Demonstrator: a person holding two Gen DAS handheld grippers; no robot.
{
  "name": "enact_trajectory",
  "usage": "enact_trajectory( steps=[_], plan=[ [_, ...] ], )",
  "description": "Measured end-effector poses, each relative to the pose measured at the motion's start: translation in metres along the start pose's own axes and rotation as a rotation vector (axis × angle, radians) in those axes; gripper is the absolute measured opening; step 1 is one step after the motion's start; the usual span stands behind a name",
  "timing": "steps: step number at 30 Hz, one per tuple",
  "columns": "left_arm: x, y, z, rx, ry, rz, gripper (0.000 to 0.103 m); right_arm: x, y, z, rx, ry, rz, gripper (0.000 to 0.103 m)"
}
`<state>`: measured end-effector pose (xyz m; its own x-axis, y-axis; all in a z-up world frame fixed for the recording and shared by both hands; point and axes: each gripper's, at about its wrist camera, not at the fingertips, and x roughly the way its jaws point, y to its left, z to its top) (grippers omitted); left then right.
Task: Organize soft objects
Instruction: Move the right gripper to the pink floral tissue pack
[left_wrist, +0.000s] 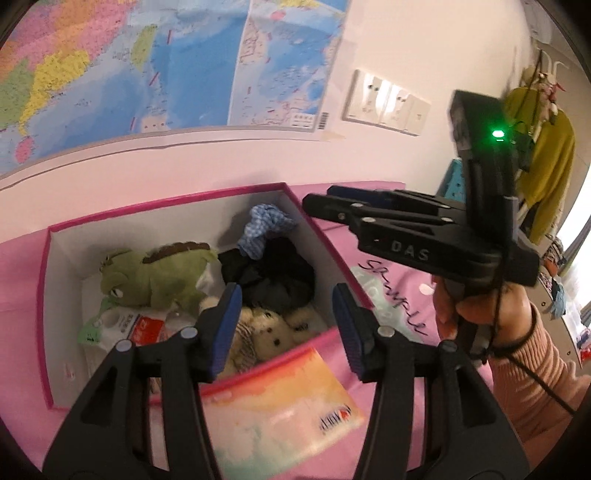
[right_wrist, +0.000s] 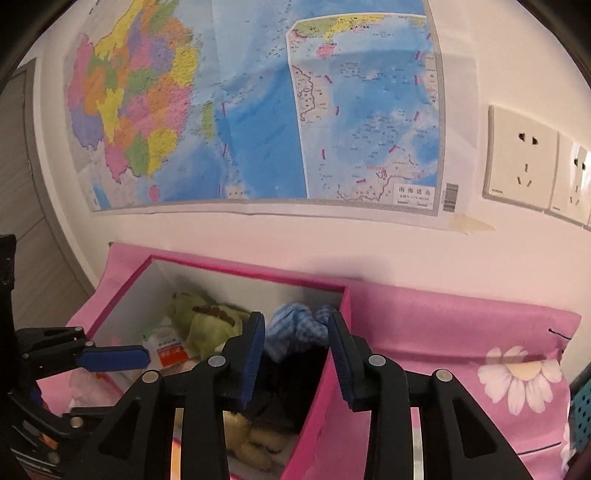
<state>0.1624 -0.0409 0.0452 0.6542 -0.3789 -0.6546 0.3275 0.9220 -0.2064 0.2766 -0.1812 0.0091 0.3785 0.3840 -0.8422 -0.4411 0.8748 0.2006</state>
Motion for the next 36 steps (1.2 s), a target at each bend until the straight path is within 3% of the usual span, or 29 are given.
enact_trajectory(
  steps=[5, 9, 15, 30, 36],
  plan=[
    [-0.021, -0.005, -0.018, 0.017, -0.011, -0.033, 0.054, -0.009, 0.006, -0.014, 0.006, 0.026, 0.052, 0.036],
    [-0.041, -0.007, -0.039, 0.015, -0.020, -0.062, 0.055, -0.032, 0.014, -0.033, 0.010, 0.042, 0.148, 0.037],
    [-0.053, -0.010, -0.073, 0.012, 0.013, -0.095, 0.057, -0.068, 0.032, -0.075, -0.021, 0.097, 0.265, 0.045],
    [-0.039, -0.013, -0.154, -0.038, 0.202, -0.111, 0.057, -0.067, 0.081, -0.185, -0.077, 0.396, 0.362, 0.047],
    [-0.043, -0.026, -0.164, -0.002, 0.212, -0.120, 0.057, -0.076, 0.091, -0.206, -0.100, 0.443, 0.334, 0.061]
  ],
)
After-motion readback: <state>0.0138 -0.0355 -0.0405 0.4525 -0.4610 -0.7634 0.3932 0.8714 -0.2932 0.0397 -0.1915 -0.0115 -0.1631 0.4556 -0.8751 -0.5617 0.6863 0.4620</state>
